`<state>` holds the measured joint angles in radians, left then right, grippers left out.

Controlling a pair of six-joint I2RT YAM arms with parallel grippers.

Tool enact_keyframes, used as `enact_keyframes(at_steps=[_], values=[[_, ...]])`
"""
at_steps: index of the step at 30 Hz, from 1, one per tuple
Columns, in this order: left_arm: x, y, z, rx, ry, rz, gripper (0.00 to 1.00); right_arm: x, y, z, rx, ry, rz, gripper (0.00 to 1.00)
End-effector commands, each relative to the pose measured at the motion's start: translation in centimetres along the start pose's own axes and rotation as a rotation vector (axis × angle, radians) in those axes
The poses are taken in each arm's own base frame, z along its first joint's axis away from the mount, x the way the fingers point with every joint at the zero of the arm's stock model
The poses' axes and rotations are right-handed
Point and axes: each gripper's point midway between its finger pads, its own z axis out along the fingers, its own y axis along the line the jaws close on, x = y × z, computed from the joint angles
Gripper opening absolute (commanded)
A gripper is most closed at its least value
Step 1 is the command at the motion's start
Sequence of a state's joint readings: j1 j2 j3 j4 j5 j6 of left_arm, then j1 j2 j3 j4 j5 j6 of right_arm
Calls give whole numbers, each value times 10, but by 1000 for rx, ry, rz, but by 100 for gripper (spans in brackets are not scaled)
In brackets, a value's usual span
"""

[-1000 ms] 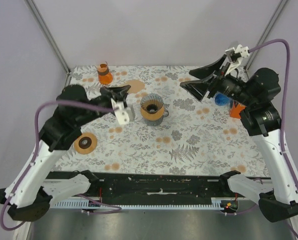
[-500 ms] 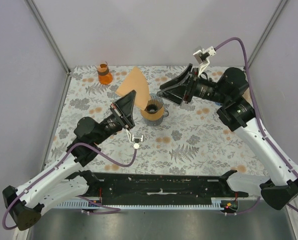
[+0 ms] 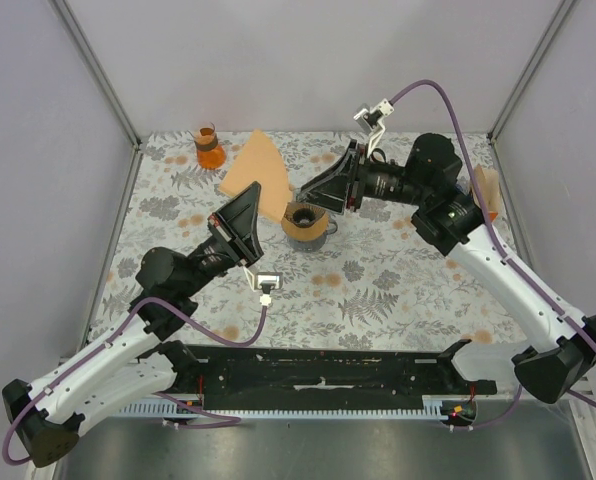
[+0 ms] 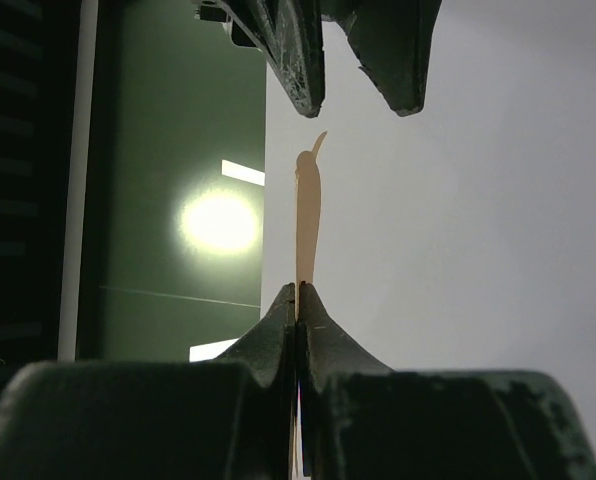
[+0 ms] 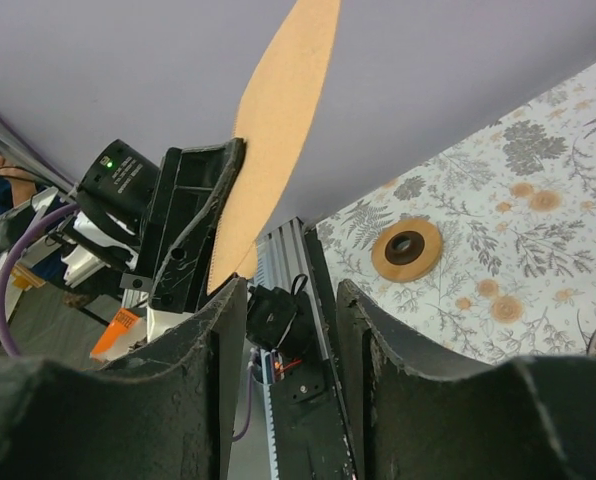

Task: Place the coffee filter in the dripper
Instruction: Adjust the coffee filter.

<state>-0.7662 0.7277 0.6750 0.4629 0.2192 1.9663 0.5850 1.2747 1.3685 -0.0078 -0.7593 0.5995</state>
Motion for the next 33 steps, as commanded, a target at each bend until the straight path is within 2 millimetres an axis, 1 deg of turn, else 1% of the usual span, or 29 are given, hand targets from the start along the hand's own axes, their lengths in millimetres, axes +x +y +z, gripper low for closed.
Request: enact_keyframes(at_steps=[1,4,6,8,11,18,21,24,26,28,33], values=[[0,27,-2,-50,10,296,2,-8,21,2,-59,-12,-46,49],[-1,25,-2,-44,5,298,2,-6,22,7,-74,2,-44,49],[-2,26,-2,-47,1,299,2,-5,22,9,-78,7,-42,46],[-2,26,-1,-42,0,300,2,-4,23,11,-93,16,-38,41],[-2,25,-1,-37,1,299,2,-4,30,11,-130,17,-54,33],[-5,22,-1,-27,-12,296,2,-6,48,9,-217,24,-91,31],[-4,21,-1,-22,-8,296,2,-5,49,9,-226,30,-93,22],[-5,20,0,-18,-14,298,2,-6,53,8,-244,33,-100,21],[-5,19,0,-16,-13,301,2,-6,53,9,-246,35,-101,13],[-6,18,-1,-13,-17,302,2,-6,53,9,-246,35,-100,0],[-7,17,-1,-8,-20,304,2,-8,54,8,-239,26,-111,0]])
